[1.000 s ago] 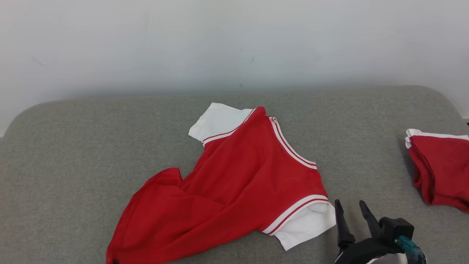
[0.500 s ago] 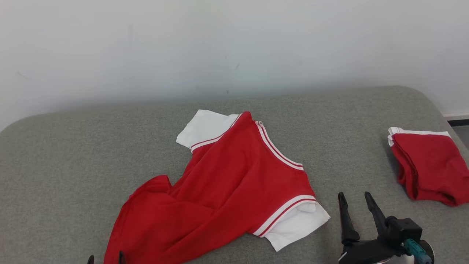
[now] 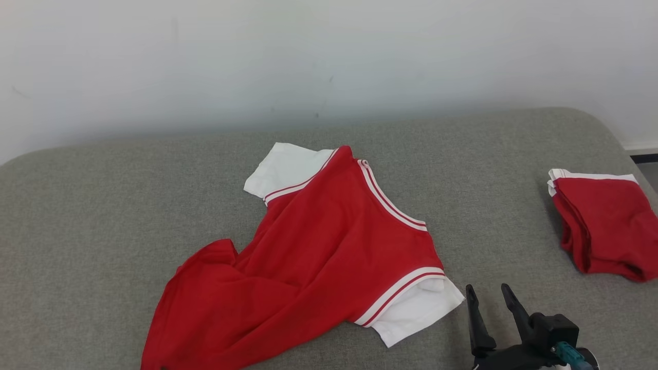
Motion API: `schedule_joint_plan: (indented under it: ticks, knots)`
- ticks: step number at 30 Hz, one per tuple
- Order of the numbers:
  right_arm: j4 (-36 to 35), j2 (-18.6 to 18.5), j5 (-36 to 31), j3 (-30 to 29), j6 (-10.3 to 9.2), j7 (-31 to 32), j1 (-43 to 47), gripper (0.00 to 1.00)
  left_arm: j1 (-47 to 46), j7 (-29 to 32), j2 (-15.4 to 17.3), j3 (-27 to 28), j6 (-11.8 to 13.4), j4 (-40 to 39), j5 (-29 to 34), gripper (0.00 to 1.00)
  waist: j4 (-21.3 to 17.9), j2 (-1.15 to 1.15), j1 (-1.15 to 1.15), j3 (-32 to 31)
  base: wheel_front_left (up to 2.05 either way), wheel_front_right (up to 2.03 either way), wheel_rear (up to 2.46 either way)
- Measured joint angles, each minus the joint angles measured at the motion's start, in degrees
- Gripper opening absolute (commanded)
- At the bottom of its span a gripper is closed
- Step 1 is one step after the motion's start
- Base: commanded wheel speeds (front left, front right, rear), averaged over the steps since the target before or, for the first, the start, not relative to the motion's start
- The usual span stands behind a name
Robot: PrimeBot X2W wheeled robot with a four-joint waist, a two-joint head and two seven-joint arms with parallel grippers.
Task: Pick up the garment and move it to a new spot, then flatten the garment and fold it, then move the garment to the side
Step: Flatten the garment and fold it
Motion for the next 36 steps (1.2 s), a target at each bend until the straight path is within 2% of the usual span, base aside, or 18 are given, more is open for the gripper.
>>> schedule_joint_plan:
  ticks: [9,10,11,13,15,18,20,21,22,23,24,25,26,27,28,36]
  knots:
    - [0.41,0.0,-0.26,-0.18,0.0,0.0,-2.21,1.0,-3.47,0.0,0.0,1.14,-0.12,3.63,-2.64,1.0,0.08,0.0,0.0,3.87,0.0,0.0,0.0]
    - [0.37,-0.01,-0.29,-0.14,0.0,-0.01,-2.42,1.0,-3.82,0.0,0.01,1.15,-0.45,3.8,-2.67,0.82,0.1,0.0,0.01,4.37,0.0,0.0,0.0]
    - [0.4,0.0,-0.31,-0.1,0.0,0.0,-2.64,1.0,-4.1,0.0,-0.01,1.16,-0.51,4.08,-2.67,0.52,0.11,0.01,0.01,4.85,0.0,0.0,0.0]
    - [0.49,-0.01,-0.32,-0.05,0.0,0.0,-3.05,1.0,-4.85,0.0,0.01,1.15,-0.53,5.41,-2.67,0.46,0.12,0.0,0.01,5.72,0.0,0.0,0.0]
    - [0.67,-0.01,-0.32,-0.09,0.0,-0.01,-3.47,1.0,-5.26,0.0,-0.02,1.08,-0.59,6.71,-2.66,0.5,0.08,0.01,0.01,6.41,0.0,0.0,0.0]
    - [0.91,0.0,-0.32,-0.29,0.0,0.0,-3.69,1.0,-6.04,-0.01,0.03,1.18,-0.48,7.5,-2.71,0.82,0.02,0.0,0.01,6.95,0.0,0.0,0.0]
    - [1.02,-0.02,-0.32,-0.65,0.0,0.0,-3.71,1.0,-6.09,-0.01,0.02,1.23,0.0,7.94,-3.0,0.89,0.06,0.01,0.01,6.97,0.0,0.0,0.0]
    - [1.08,-0.01,-0.32,-0.77,0.0,0.0,-3.71,1.0,-6.08,-0.01,0.03,1.22,0.07,8.11,-3.12,0.85,0.08,0.0,0.0,6.93,0.0,0.0,0.0]
    - [1.12,-0.01,-0.32,-0.82,0.0,0.0,-3.71,1.0,-6.06,-0.01,0.04,1.12,0.08,8.24,-3.15,0.56,0.1,0.0,0.0,6.9,0.0,0.0,0.0]
    - [1.16,-0.01,-0.32,-0.91,0.0,0.0,-3.71,1.0,-6.04,-0.02,0.05,1.0,0.23,8.68,-3.33,0.42,0.11,0.0,0.01,6.86,0.0,0.0,0.0]
    - [1.2,-0.01,-0.32,-1.01,0.0,-0.01,-3.71,1.0,-6.0,-0.07,0.02,0.89,0.32,9.09,-3.6,0.39,0.11,0.0,0.01,6.83,0.0,0.0,0.0]
    - [1.2,-0.01,-0.33,-1.1,0.0,0.0,-3.71,1.0,-6.0,-0.08,0.02,0.79,0.44,9.25,-3.69,0.3,0.12,0.0,0.01,6.83,0.0,0.0,0.0]
    - [1.21,-0.01,-0.4,-1.15,0.0,0.0,-3.72,1.0,-6.01,-0.08,0.01,0.67,0.49,9.32,-3.81,0.3,0.14,0.0,0.0,6.84,0.0,0.0,0.0]
    - [1.21,-0.01,-0.41,-1.2,0.0,0.0,-3.74,1.0,-6.01,-0.08,0.02,0.56,0.55,9.49,-4.09,0.24,0.17,0.0,0.0,6.86,0.0,0.0,0.0]
    - [1.3,-0.01,-0.48,-1.23,0.01,0.0,-3.86,1.0,-6.02,-0.1,0.04,0.04,0.7,10.05,-4.64,0.0,0.19,0.01,0.0,6.89,0.0,0.0,0.0]
    - [5.37,-0.29,-1.71,-2.09,0.0,0.0,-3.7,1.0,-5.77,-0.22,0.05,-1.53,2.02,9.89,-5.73,0.0,0.35,0.0,0.0,6.18,0.0,0.0,0.0]
